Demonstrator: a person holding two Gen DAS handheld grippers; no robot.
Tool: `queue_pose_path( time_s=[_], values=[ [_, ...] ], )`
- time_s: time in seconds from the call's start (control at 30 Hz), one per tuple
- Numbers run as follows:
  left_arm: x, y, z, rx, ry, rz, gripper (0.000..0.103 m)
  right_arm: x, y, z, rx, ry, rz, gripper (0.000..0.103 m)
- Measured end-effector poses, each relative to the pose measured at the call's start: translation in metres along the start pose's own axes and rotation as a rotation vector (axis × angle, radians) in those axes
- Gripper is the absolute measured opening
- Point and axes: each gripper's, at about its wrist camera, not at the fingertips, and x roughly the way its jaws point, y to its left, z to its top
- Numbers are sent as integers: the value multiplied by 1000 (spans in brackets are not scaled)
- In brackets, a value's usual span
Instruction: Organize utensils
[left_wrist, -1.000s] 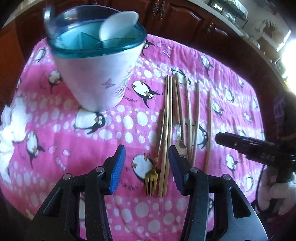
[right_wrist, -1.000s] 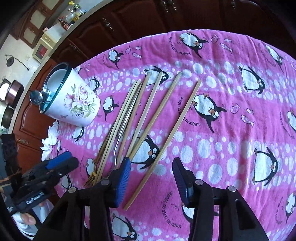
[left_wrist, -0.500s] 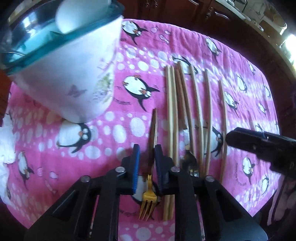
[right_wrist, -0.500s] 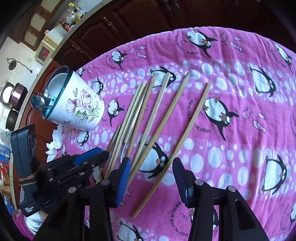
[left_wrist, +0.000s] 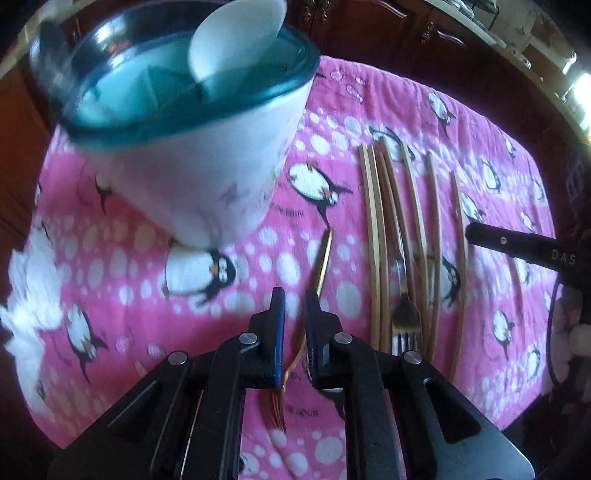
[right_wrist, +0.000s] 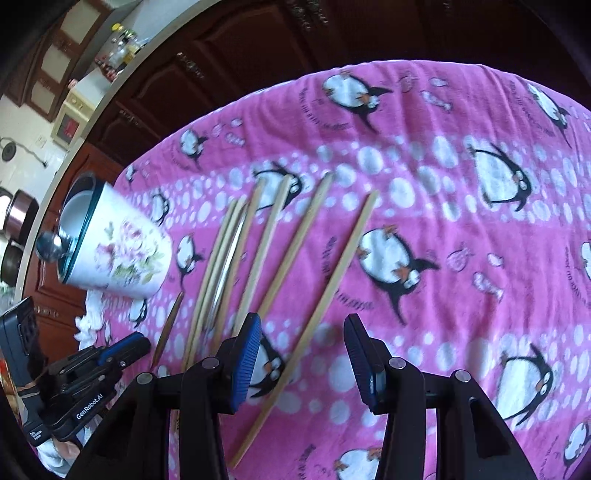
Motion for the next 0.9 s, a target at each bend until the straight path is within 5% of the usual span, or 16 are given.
queue_pose_path(
  time_s=[0.3,0.6,0.73,0.9],
  values=[
    [26,-36,22,154,0,134,10,5,-20,15,28,-12,-25,43],
    [49,-43,41,188,27,213,10,16,-26,34,36,-40,-59,33],
    [47,-43,44,181,29,178,2,24,-24,47,3,-49,-108,14],
    [17,-20,34,93,4,32,1,9,-22,46,-33,-94,-79,11]
  ],
)
